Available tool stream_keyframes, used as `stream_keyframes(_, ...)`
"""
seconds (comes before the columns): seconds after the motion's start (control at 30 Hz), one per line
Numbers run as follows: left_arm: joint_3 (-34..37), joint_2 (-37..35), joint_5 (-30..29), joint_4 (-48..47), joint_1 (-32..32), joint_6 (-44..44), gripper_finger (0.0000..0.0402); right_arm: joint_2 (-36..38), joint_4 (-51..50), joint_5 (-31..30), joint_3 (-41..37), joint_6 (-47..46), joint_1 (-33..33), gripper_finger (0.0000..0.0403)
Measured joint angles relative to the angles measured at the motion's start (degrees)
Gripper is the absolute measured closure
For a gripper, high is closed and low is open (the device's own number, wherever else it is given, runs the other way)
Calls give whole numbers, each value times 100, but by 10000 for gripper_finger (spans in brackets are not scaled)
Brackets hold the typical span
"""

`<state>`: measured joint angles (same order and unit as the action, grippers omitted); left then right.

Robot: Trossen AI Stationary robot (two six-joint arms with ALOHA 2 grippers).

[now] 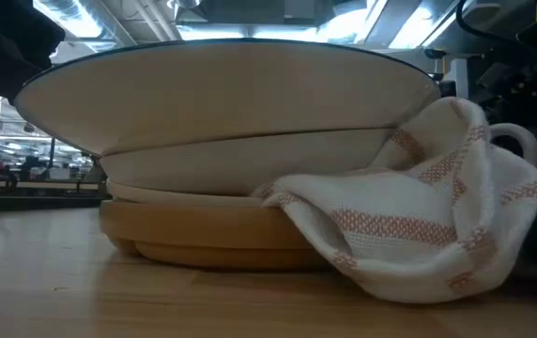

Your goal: Sort dishes

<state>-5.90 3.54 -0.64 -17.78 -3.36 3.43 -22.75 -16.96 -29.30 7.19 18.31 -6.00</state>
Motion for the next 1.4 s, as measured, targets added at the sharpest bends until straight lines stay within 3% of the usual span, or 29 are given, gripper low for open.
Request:
stream_keyframes(0.5,1,0,0,0,-1,165,4,-1,1,0,1,1,2,276)
stream_keyframes(0.77,36,-1,-48,320,5,-369,4,1,14,0,0,0,1,276)
stream_keyframes(0.9,41,-3,-57,1556,4,-918,4,1,16,0,-1,0,2,276)
stream_keyframes(1.2,21,-2,-52,4972,3,-602,4,0,40,0,0,-1,0,276)
stream_keyframes(1.4,12,-3,-48,5575,3,-647,4,1,55,0,1,-1,2,276)
